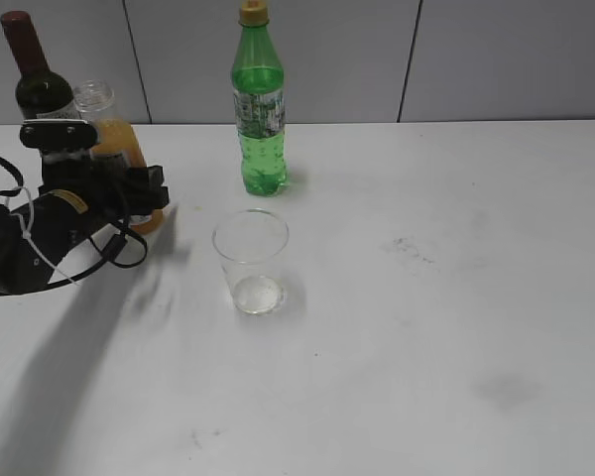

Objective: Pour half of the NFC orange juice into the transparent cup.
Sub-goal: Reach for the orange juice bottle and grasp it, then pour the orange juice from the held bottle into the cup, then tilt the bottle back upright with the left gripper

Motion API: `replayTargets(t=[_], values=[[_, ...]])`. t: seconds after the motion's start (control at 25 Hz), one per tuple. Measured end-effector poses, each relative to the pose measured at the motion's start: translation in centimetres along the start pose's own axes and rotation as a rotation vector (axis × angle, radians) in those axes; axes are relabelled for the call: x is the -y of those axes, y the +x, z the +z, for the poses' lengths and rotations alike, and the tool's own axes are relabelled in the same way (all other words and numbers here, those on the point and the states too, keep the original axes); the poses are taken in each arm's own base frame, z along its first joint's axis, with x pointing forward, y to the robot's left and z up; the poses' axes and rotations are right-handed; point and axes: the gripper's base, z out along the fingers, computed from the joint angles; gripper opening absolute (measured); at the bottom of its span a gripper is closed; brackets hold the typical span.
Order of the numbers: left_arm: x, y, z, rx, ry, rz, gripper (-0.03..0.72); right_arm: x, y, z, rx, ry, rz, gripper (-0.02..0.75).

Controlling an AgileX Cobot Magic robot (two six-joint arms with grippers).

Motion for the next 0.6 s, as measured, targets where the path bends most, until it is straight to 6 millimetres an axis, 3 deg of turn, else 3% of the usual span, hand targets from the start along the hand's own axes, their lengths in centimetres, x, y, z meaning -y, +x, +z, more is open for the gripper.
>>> replayTargets(t=[0.24,0.6], values=[[-0.1,0.0,0.0,-0.018,-0.005,-0.002,0.471,0.0,0.0,0.0,0.0,0.0,0.0,0.57],[0.2,-1.6,-1.4,-0.155,0.019,0.015,0.471,0.0,0.0,0.0,0.0,0.0,0.0,0.57]])
